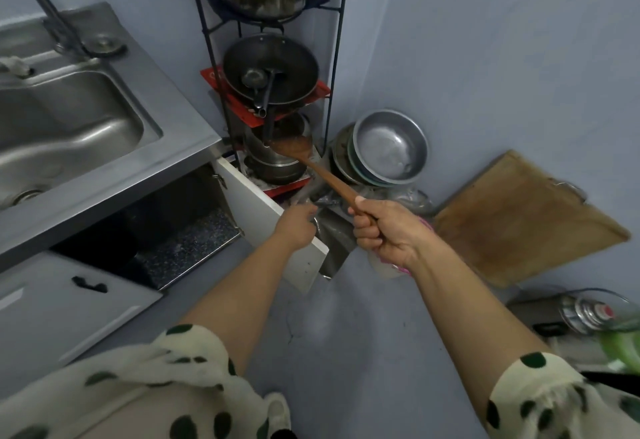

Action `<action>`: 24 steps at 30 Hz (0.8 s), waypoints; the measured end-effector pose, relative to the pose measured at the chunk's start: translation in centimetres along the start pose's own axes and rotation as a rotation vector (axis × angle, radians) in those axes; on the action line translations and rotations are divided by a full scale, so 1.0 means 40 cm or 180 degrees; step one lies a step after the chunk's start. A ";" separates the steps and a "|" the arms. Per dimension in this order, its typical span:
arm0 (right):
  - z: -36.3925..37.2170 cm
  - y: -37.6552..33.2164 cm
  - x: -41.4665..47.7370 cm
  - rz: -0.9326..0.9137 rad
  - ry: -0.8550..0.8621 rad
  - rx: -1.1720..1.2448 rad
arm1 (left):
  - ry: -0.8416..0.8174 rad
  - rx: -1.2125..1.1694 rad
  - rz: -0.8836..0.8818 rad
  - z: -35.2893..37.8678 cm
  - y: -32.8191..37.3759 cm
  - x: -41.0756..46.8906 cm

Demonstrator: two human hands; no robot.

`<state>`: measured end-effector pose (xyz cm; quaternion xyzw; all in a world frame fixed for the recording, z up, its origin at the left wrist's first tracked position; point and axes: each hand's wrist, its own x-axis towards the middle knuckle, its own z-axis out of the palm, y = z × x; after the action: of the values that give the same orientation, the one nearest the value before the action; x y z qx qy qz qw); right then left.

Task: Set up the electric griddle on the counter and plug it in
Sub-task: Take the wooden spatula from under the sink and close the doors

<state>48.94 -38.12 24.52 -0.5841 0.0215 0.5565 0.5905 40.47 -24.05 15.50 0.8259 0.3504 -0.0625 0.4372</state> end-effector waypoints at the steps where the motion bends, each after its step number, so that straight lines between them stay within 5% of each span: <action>1: -0.008 0.000 0.015 0.0027 -0.0011 -0.0010 | -0.0085 0.0315 0.0097 0.014 -0.002 0.011; 9: -0.029 -0.008 0.072 0.0056 -0.0064 -0.0108 | -0.0838 0.2448 0.0480 0.069 -0.057 0.057; 24: 0.192 0.059 0.067 -0.0371 -0.0254 -0.0043 | -0.0995 0.2797 0.0296 -0.031 -0.246 -0.118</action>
<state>43.56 -31.66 23.59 -0.5656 -0.0399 0.5442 0.6184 30.46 -21.93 11.52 0.9283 0.1834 -0.3090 0.0959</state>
